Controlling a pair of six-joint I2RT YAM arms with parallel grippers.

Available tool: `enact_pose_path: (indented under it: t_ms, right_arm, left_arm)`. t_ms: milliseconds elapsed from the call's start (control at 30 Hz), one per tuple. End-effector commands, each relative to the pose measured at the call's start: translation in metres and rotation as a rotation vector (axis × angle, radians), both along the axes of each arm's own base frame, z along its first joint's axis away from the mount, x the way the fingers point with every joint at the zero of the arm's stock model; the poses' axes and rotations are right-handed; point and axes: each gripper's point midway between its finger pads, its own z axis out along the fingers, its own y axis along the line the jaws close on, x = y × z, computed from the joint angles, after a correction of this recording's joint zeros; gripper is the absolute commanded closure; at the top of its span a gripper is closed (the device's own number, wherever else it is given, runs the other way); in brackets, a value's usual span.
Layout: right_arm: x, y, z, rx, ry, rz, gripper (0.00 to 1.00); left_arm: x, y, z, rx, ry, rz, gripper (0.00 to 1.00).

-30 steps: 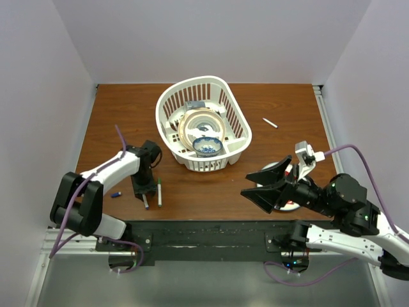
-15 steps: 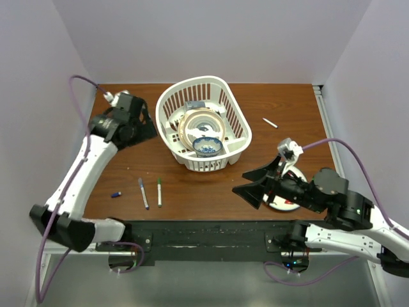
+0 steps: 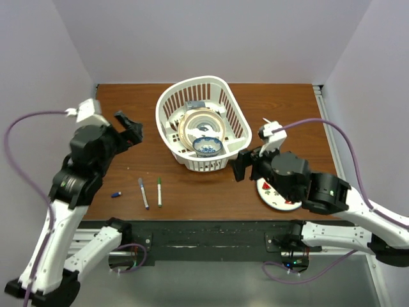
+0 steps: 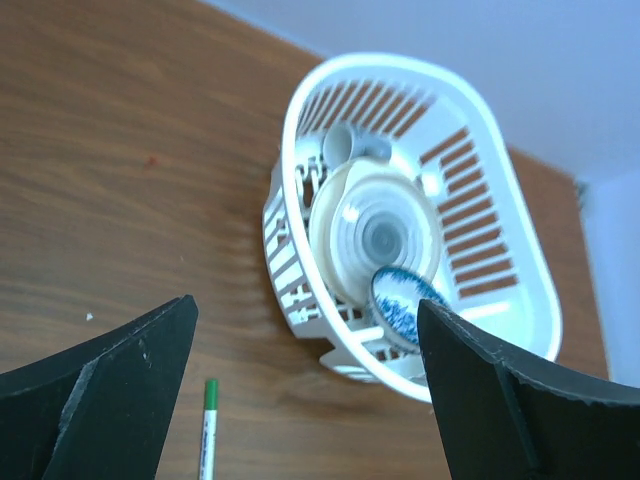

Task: Insert the pens into the pen caps

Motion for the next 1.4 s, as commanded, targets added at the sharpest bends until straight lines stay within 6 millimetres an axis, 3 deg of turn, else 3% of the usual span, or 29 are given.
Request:
enact_pose_path:
  t_ms: [0,33,67,133,167,233,267,333,367,433,467,500,533,567,667,700,767,800,1100,1167,1200,1367]
  right_arm:
    - [0.048,-0.043,0.038,-0.115,-0.122,-0.296,0.15]
    - [0.058,-0.035,0.040,-0.114,-0.111,-0.276,0.15]
    - [0.079,-0.052,0.040,-0.109,-0.094,-0.345,0.15]
    - [0.103,-0.046,0.033,-0.087,-0.043,-0.322,0.15]
    - [0.122,-0.063,0.028,-0.094,-0.022,-0.387,0.15]
    - [0.141,-0.069,0.025,-0.117,0.005,-0.407,0.15]
    - [0.163,-0.079,0.005,-0.158,0.059,-0.449,0.16]
    - [0.183,-0.086,-0.009,-0.174,0.099,-0.438,0.17]
    - [0.200,-0.097,-0.028,-0.172,0.153,-0.436,0.18]
    - [0.221,-0.107,-0.045,-0.164,0.187,-0.425,0.18]
    - [0.232,-0.123,-0.053,-0.159,0.204,-0.441,0.18]
    - [0.246,-0.121,-0.078,-0.170,0.261,-0.400,0.18]
    - [0.257,-0.125,-0.082,-0.166,0.266,-0.395,0.19]
    - [0.271,-0.137,-0.112,-0.181,0.334,-0.405,0.19]
    - [0.293,-0.154,-0.138,-0.183,0.406,-0.413,0.20]
    - [0.305,-0.156,-0.157,-0.197,0.437,-0.398,0.21]
    - [0.316,-0.170,-0.170,-0.207,0.456,-0.412,0.21]
    - [0.331,-0.185,-0.186,-0.230,0.473,-0.423,0.21]
    - [0.366,-0.203,-0.243,-0.332,0.515,-0.332,0.25]
    - [0.371,-0.205,-0.244,-0.353,0.512,-0.327,0.25]
    - [0.372,-0.220,-0.248,-0.347,0.522,-0.349,0.25]
    - [0.376,-0.207,-0.256,-0.302,0.515,-0.284,0.28]
  left_arm:
    - [0.024,-0.033,-0.046,0.063,0.091,-0.171,0.04]
    - [0.024,-0.038,-0.048,0.061,0.075,-0.207,0.04]
    - [0.022,-0.041,-0.047,0.053,0.042,-0.229,0.04]
    - [0.024,-0.042,-0.057,0.053,0.017,-0.227,0.04]
    - [0.027,-0.041,-0.059,0.049,0.004,-0.218,0.04]
    - [0.028,-0.036,-0.083,0.046,0.048,-0.180,0.02]
    - [0.029,-0.035,-0.088,0.043,0.055,-0.169,0.00]
    - [0.028,-0.035,-0.110,0.071,0.092,-0.180,0.00]
    - [0.029,-0.036,-0.116,0.081,0.098,-0.193,0.00]
    - [0.029,-0.041,-0.132,0.095,0.140,-0.227,0.00]
    - [0.028,-0.041,-0.136,0.102,0.164,-0.232,0.00]
    - [0.029,-0.040,-0.134,0.107,0.166,-0.224,0.00]
    - [0.030,-0.040,-0.138,0.110,0.186,-0.221,0.00]
    - [0.030,-0.039,-0.138,0.112,0.195,-0.221,0.00]
    - [0.028,-0.044,-0.139,0.118,0.205,-0.253,0.00]
    - [0.028,-0.043,-0.139,0.119,0.202,-0.252,0.00]
    - [0.027,-0.042,-0.136,0.119,0.185,-0.247,0.00]
    - [0.026,-0.039,-0.132,0.121,0.166,-0.236,0.00]
    - [0.025,-0.032,-0.125,0.135,0.124,-0.205,0.00]
    - [0.025,-0.030,-0.123,0.135,0.117,-0.197,0.01]
    - [0.025,-0.030,-0.125,0.135,0.115,-0.196,0.01]
    - [0.025,-0.027,-0.122,0.141,0.104,-0.180,0.01]
